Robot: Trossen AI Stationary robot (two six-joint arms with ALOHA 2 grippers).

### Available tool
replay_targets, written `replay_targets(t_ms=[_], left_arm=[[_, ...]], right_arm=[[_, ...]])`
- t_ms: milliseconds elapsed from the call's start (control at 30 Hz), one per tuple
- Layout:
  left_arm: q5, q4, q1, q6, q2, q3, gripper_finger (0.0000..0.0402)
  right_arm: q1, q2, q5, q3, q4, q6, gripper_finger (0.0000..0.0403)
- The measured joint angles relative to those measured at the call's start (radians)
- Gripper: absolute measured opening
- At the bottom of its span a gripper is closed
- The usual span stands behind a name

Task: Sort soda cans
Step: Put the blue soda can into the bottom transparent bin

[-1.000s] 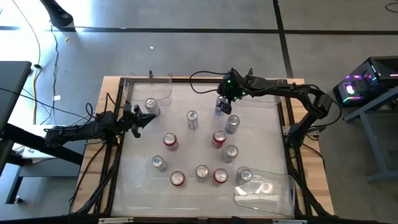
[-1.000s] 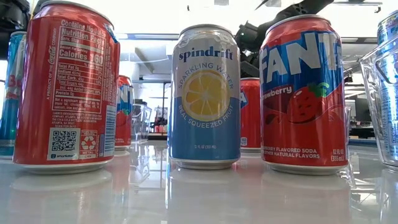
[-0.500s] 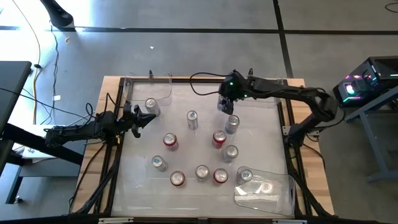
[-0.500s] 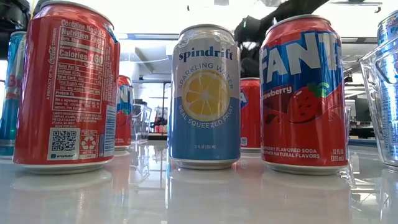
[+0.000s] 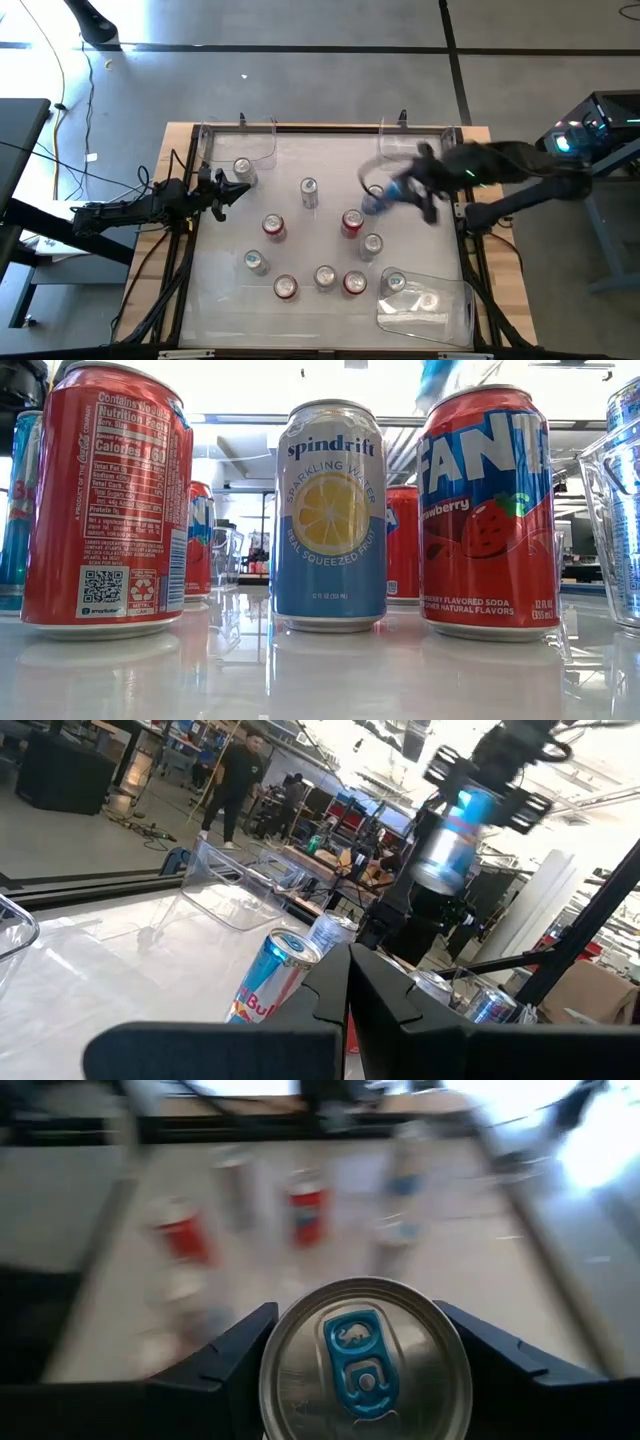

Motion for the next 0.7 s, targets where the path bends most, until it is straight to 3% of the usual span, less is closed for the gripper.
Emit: replay_targets(t_ms=[167,367,500,700], left_arm=[[0.0,0.0,0.0,0.0,0.0,0.0,0.0001],[0.0,0.0,0.0,0.0,0.0,0.0,0.0001],[0.0,0.001,0.0,0.0,0.0,0.0,0.0001],[0.0,0.002,0.0,0.0,0.0,0.0,0.0001]], right_arm=[[0.312,-0.064,0.043,-0.049,-0.038,0.302,0.0218],[0.628,0.014,0.193,-0.092,-0.038,0.622,0.0218],[0.755,0.125,0.258,-0.103,-0.035,0.774,0.0218],[0.825,0.299,0.331,-0.103,0.001,0.868,0.0218]])
